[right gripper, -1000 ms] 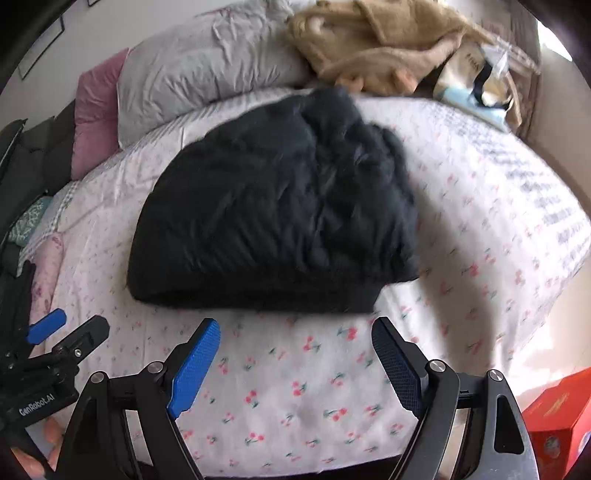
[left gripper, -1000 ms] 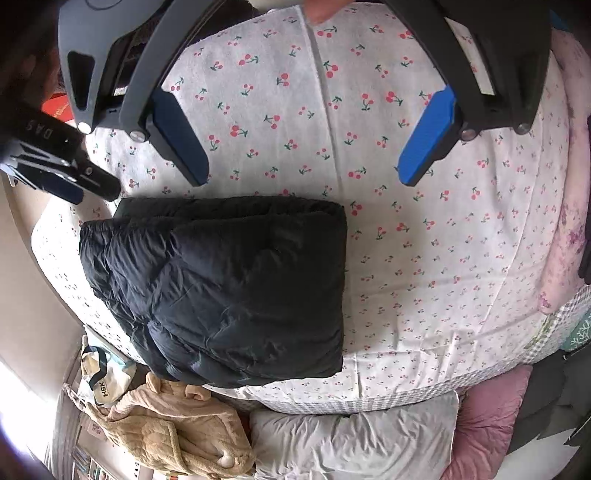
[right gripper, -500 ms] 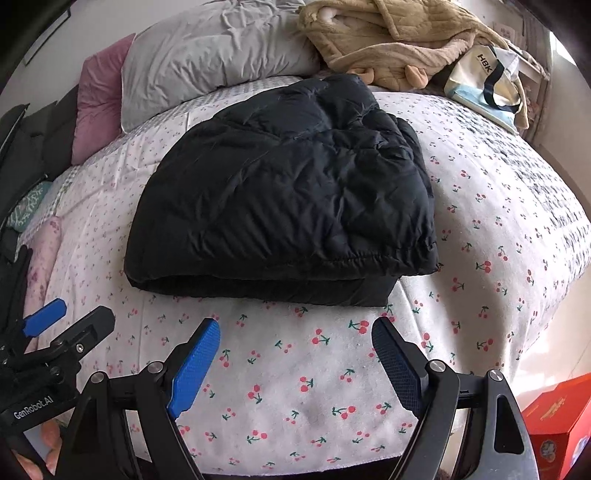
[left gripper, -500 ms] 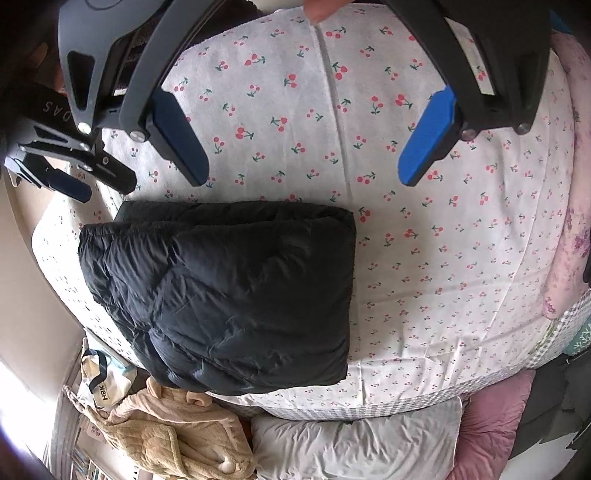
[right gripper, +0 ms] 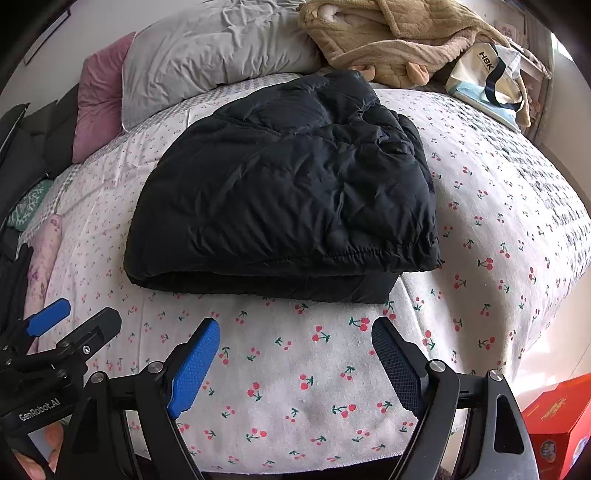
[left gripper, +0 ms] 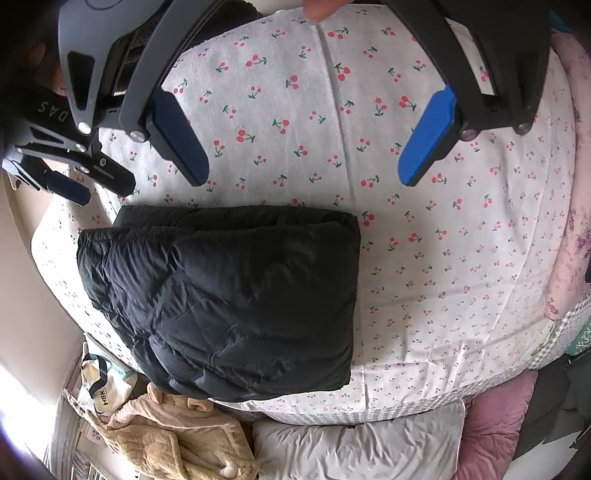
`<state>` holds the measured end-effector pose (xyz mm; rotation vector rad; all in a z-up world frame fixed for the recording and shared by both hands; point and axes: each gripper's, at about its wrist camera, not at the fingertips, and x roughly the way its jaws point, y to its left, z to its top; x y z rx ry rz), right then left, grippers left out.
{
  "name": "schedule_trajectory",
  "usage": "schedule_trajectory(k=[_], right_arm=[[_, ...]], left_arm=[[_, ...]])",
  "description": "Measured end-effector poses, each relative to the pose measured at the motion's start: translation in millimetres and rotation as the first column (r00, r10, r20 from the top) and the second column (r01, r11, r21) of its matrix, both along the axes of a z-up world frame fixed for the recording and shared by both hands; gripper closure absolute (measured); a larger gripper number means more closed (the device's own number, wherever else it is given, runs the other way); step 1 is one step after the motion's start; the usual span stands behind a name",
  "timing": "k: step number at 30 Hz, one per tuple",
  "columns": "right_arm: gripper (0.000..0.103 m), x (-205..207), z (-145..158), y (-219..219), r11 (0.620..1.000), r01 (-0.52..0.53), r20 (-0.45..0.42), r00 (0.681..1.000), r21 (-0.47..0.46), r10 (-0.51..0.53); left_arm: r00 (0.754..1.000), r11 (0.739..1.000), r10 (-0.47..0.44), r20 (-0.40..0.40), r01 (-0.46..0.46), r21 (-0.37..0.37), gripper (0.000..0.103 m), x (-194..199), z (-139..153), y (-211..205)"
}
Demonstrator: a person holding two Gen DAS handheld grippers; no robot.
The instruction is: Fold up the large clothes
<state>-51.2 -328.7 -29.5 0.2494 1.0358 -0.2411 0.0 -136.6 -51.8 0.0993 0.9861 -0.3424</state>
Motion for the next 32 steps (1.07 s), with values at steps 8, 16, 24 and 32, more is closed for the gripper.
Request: schedule_trajectory(k=[8, 16, 24, 32], right_arm=[[0.017, -0.7, -0.2, 1.2, 1.0, 0.002, 0.0, 1.0, 0.0, -0.002], [0.017, -1.2, -0.2, 2.5, 1.0, 0.004, 0.0, 1.0, 0.0, -0.004], [0.017, -1.8, -0.1, 3.5, 1.0, 0.005, -0.001, 1.0, 0.0, -0.005], [0.017, -3.7, -3.5, 8.0, 1.0, -0.009, -0.013, 1.0, -0.003, 0.009]], left_arm=[[1.0, 1.0, 0.0, -0.011, 0.0, 0.003, 0.001, 1.1, -2.2, 0.3], [1.0, 1.0, 0.0, -0.011, 0.0, 0.004, 0.001, 1.3, -2.6, -0.1], [1.0, 1.0, 0.0, -0.025, 0.0, 0.001, 0.001, 1.0, -5.2, -0.7], [1.0, 1.0, -0.004, -0.024, 0.004, 0.0, 0.001, 2.7, -6.5, 0.7]])
